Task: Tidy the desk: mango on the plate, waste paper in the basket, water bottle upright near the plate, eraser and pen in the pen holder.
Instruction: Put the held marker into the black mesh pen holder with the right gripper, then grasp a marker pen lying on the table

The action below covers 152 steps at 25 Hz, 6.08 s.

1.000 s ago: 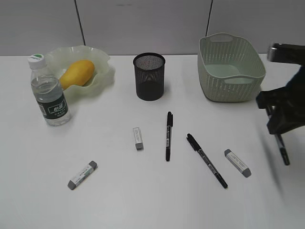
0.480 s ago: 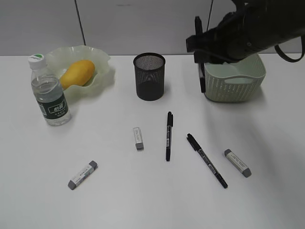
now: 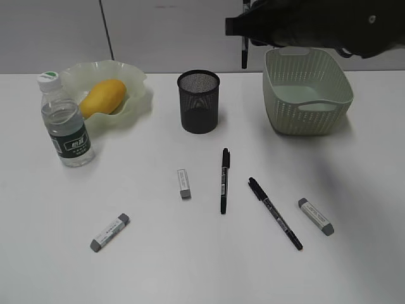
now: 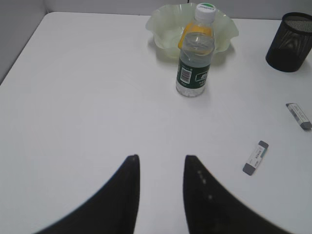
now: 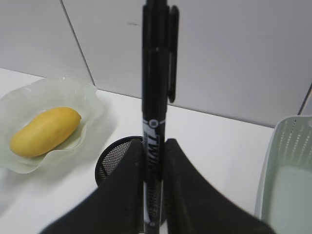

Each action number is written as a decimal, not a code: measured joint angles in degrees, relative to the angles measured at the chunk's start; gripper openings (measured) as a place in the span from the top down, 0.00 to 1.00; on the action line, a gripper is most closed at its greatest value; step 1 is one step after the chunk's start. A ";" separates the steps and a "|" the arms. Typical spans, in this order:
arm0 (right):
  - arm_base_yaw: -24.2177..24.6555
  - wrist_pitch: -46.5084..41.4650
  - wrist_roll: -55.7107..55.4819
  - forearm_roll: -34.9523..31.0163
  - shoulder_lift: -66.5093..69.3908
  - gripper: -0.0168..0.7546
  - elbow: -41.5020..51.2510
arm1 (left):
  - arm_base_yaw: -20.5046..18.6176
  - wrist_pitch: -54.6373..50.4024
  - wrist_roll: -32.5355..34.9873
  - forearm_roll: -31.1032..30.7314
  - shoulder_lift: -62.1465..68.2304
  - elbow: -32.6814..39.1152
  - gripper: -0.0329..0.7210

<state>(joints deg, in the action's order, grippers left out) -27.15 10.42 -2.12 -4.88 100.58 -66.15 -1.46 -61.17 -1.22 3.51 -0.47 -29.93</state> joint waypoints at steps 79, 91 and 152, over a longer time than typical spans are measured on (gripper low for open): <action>-3.10 -19.92 -0.65 6.88 15.33 0.54 -20.32 | 0.00 0.00 0.00 0.05 0.00 0.00 0.64; -2.91 -63.40 -3.56 4.33 14.33 0.60 -39.05 | 0.00 0.00 0.00 0.05 0.00 0.00 0.64; 11.96 -78.09 -1.34 5.32 -82.17 0.65 18.12 | 0.00 0.00 0.00 0.10 0.00 0.00 0.64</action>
<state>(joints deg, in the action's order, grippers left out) -15.19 -67.68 -3.46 0.44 18.41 -48.03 -1.46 -61.17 -1.22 3.61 -0.47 -29.93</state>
